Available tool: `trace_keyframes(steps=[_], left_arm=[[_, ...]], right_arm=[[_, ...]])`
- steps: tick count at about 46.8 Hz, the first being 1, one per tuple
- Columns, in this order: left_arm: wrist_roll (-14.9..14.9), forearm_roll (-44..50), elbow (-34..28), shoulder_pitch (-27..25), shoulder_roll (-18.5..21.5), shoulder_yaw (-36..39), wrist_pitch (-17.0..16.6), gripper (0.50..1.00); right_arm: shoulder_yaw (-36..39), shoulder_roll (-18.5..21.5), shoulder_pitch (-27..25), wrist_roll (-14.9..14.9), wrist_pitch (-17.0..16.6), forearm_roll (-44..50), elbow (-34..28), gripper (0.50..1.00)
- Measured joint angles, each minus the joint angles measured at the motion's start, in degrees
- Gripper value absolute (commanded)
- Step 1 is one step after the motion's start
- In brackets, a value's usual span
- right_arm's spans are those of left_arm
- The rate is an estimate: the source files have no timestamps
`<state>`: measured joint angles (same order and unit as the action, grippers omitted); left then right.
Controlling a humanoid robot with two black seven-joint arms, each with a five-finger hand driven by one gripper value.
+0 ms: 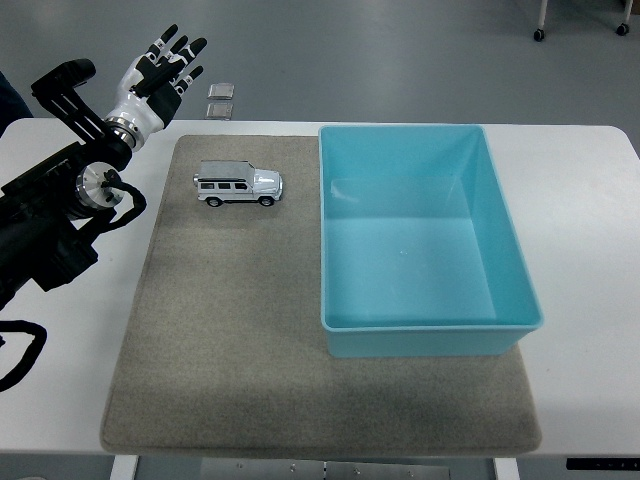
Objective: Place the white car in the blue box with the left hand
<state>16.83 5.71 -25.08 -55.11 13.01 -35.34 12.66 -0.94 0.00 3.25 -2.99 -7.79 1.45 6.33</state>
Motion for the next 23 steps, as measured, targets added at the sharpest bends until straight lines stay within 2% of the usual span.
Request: trace_keyframes(steps=[23], left_arm=[[0.70,0.44,0.03,0.00,0.00,0.01,-0.08,0.996]], right_arm=[[0.02,0.00,0.00,0.00,-0.03,0.00,0.00,0.936]])
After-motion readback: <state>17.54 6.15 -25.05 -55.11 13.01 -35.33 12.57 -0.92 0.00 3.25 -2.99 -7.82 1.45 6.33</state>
